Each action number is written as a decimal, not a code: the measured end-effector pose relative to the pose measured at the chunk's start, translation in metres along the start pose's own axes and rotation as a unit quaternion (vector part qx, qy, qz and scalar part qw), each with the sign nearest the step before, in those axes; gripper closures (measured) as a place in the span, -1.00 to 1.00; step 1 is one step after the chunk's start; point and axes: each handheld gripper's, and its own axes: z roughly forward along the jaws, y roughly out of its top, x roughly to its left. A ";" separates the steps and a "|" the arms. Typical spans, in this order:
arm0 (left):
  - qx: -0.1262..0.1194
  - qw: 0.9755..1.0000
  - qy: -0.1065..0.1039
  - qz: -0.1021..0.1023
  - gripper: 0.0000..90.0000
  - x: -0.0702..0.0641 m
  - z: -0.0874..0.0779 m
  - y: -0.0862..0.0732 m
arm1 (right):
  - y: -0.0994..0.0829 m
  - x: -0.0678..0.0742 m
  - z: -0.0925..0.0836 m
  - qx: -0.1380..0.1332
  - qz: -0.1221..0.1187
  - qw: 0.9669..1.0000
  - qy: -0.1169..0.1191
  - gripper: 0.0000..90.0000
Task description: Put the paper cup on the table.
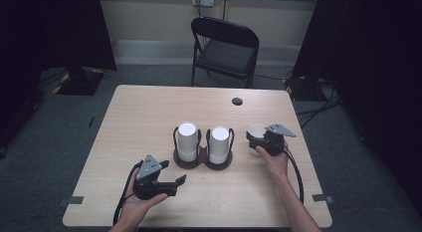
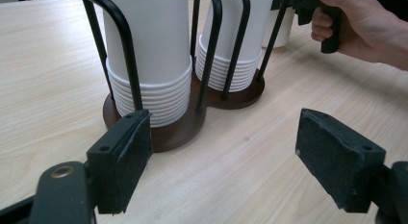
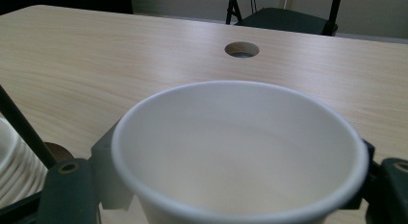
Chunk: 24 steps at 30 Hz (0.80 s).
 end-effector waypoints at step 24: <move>-0.001 1.000 0.005 -0.004 -0.52 0.003 -0.003 0.000 | -0.008 0.010 -0.012 0.027 -0.009 0.999 0.015 -0.51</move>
